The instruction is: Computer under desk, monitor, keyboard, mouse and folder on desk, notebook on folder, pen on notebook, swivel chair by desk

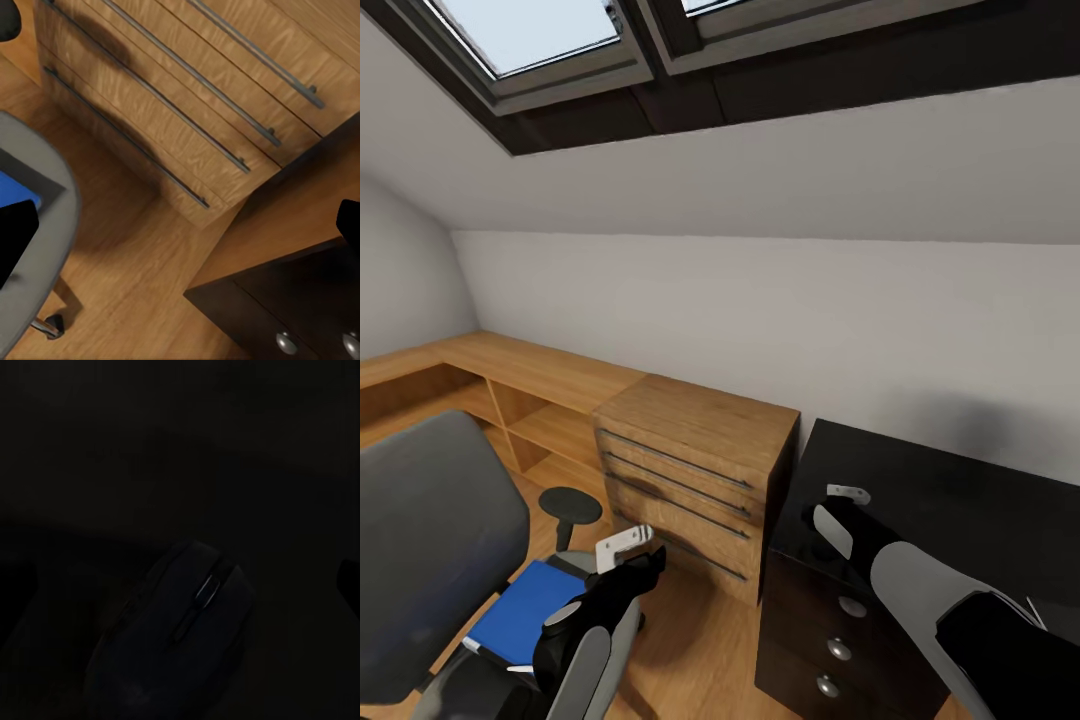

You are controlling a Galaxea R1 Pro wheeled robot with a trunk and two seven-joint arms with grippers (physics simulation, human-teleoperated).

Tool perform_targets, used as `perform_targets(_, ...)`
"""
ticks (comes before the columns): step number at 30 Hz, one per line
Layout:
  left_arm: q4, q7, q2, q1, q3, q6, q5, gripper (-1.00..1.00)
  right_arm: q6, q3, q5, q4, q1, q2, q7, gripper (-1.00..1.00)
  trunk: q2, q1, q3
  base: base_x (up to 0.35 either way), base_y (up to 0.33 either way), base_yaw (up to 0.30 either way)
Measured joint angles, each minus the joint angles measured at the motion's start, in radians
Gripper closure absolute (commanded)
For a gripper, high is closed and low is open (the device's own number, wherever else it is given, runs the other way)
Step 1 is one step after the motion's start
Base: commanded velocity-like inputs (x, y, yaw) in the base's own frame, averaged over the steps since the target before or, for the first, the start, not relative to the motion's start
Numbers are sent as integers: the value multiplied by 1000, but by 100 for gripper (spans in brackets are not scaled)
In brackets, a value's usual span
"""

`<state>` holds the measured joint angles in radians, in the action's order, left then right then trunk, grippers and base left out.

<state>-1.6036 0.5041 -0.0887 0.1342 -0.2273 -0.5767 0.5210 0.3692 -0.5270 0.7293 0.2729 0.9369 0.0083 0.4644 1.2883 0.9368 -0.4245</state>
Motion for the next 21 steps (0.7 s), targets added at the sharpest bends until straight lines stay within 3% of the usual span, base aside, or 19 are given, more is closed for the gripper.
perform_targets(7,2,0,1,0,1,0,-1,-100,0,0,0,0,0,0,0,-100,0,0,0,-143,0,0)
perform_targets(21,2,0,1,0,1,0,-1,-100,1,-1,0,0,0,0,0,-100,0,0,0,-49,0,0)
